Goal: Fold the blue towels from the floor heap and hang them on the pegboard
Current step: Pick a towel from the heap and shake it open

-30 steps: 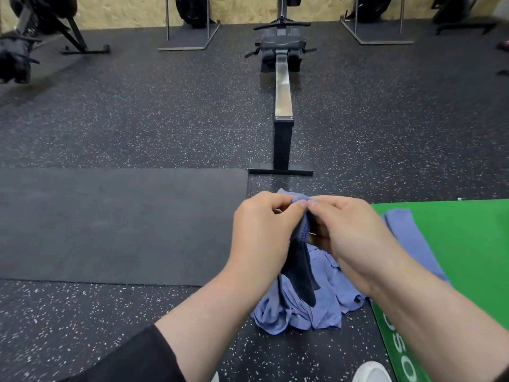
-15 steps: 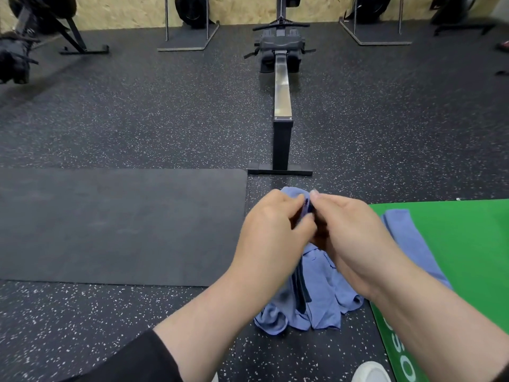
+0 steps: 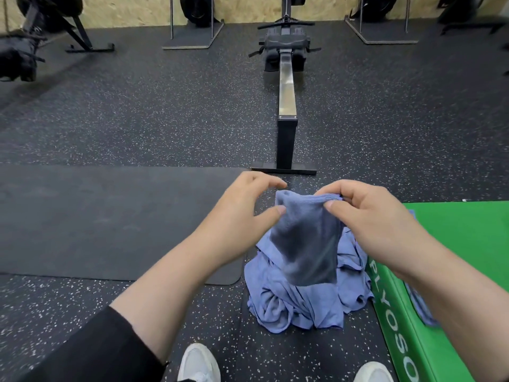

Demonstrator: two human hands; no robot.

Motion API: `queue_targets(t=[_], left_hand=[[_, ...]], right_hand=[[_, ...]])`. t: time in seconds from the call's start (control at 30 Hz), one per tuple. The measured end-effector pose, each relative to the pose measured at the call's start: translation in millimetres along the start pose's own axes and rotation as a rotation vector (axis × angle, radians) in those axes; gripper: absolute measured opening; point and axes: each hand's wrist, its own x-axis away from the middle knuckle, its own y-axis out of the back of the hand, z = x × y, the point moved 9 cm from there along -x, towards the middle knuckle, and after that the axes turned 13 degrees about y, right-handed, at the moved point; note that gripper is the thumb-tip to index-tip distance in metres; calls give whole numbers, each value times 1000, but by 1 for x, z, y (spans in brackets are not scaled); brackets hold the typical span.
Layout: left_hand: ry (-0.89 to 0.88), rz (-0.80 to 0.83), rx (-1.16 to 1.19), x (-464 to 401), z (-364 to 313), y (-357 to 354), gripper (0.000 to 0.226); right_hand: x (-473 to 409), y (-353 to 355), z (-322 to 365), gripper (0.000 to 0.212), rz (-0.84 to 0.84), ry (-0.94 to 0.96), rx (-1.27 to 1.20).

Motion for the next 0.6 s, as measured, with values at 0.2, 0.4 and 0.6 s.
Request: queue_targets(t=[0.2, 0.4, 0.6], left_hand=[[-11, 138, -95, 3, 6, -20, 24], [22, 246, -190, 4, 15, -34, 11], [62, 121, -426, -1, 22, -16, 37]], right_hand=[[4, 1, 7, 25, 127, 79, 58], [10, 2, 14, 26, 208, 100, 16], [6, 19, -6, 18, 143, 58, 87]])
